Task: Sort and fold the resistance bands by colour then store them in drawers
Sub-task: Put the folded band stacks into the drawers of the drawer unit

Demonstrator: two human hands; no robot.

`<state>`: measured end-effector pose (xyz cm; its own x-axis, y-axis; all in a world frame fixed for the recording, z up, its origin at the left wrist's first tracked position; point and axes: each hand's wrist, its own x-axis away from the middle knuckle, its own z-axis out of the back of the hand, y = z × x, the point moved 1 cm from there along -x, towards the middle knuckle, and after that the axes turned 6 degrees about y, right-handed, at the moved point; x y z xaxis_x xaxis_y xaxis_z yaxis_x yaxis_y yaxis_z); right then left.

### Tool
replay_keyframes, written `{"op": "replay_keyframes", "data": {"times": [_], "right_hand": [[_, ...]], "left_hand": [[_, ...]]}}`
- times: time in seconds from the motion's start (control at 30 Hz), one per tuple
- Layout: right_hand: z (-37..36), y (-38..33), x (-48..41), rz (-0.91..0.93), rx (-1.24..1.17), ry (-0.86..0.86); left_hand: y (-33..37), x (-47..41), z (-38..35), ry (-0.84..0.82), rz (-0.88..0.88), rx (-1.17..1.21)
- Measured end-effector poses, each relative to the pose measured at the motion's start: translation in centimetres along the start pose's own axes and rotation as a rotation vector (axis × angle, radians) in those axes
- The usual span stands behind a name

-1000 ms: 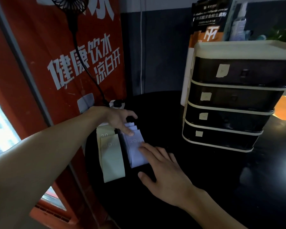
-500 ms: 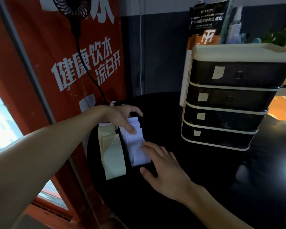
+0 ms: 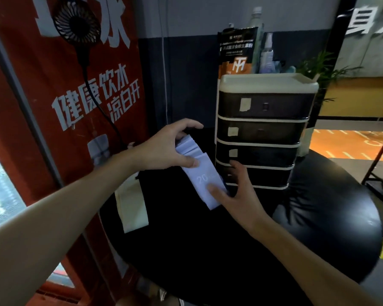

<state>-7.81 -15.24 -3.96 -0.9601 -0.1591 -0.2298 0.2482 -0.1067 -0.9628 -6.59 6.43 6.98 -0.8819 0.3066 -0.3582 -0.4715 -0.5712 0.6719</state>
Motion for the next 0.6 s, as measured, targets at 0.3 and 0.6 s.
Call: {"op": "replay_keyframes", "data": {"times": [0.3,0.6], "right_hand": [[8.8,-0.4,2.3,-0.173,-0.021,0.001],[13.4,0.6,4.4,0.128,0.536,-0.009]], "left_hand": [[2.6,0.0,-7.5,0.138,-0.025,0.243],[-1.0,2.7,-16.5,0.222,0.091,0.331]]}}
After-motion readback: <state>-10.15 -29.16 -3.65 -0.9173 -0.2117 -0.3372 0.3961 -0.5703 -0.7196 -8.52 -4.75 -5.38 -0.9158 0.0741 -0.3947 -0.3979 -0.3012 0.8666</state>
